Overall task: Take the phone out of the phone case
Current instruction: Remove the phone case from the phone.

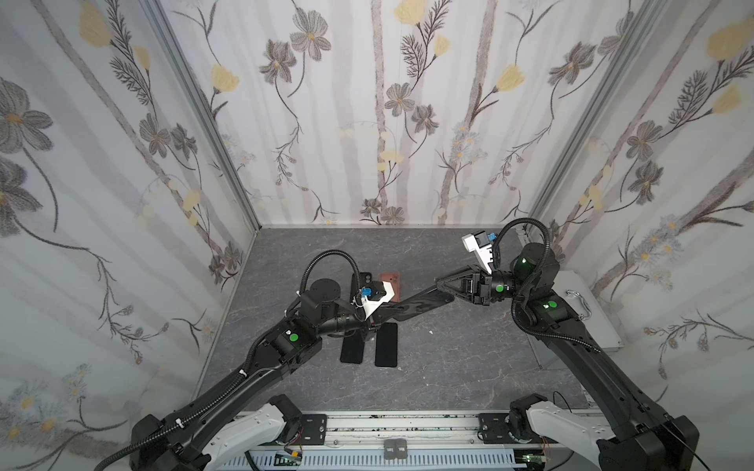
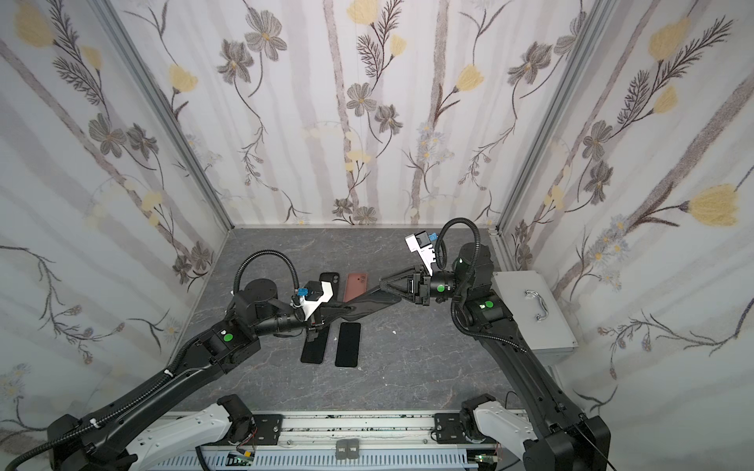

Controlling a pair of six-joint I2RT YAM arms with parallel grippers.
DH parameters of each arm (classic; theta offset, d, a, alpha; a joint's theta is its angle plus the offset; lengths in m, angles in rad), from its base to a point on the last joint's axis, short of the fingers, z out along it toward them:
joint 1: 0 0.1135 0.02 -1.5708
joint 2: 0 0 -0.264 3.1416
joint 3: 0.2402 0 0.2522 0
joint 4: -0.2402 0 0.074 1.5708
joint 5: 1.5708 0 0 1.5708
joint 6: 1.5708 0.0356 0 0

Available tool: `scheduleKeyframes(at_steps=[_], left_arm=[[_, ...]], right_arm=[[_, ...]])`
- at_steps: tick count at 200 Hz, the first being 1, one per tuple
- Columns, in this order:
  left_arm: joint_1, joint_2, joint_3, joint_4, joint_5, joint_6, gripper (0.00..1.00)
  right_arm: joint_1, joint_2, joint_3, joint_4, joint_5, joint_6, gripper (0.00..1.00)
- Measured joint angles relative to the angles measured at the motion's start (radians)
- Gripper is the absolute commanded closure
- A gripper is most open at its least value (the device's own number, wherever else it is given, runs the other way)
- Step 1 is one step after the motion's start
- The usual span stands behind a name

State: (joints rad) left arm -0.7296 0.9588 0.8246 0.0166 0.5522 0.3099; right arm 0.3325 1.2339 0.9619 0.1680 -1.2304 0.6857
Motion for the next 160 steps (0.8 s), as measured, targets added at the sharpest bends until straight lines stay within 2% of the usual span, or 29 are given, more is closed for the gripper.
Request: scheduleKeyframes(at_steps=[23, 50, 70, 92, 120, 133, 160], left_arm=[[-0.002, 0.009, 0.003, 0.000, -0.044, 0.052, 1.00], [-0.008, 0.008, 0.003, 0.010, -0.079, 0.061, 1.00], [-0.009, -0.004, 0.003, 0.033, -0.108, 0.060, 1.00], [-0.009, -0.025, -0.011, 0.088, -0.138, 0.040, 1.00], [-0.009, -0.065, -0.057, 0.154, -0.143, -0.040, 1.00], [-0.010, -0.087, -0.088, 0.203, -0.166, -0.105, 1.00], [-0.010, -0.097, -0.142, 0.325, -0.246, -0.278, 1.00]], right_arm=[[-0.001, 0.002, -0.024, 0.058, 0.052, 0.114, 0.54], [-0.008, -0.018, -0.051, 0.124, 0.111, 0.225, 0.44], [-0.023, -0.041, -0.055, 0.135, 0.165, 0.253, 0.34], [-0.054, -0.080, -0.042, 0.080, 0.252, 0.196, 0.26], [-0.076, -0.156, -0.066, 0.015, 0.435, 0.076, 0.25], [-0.077, -0.194, -0.110, 0.029, 0.483, 0.034, 0.25], [-0.069, -0.218, -0.174, 0.113, 0.503, -0.013, 0.25]])
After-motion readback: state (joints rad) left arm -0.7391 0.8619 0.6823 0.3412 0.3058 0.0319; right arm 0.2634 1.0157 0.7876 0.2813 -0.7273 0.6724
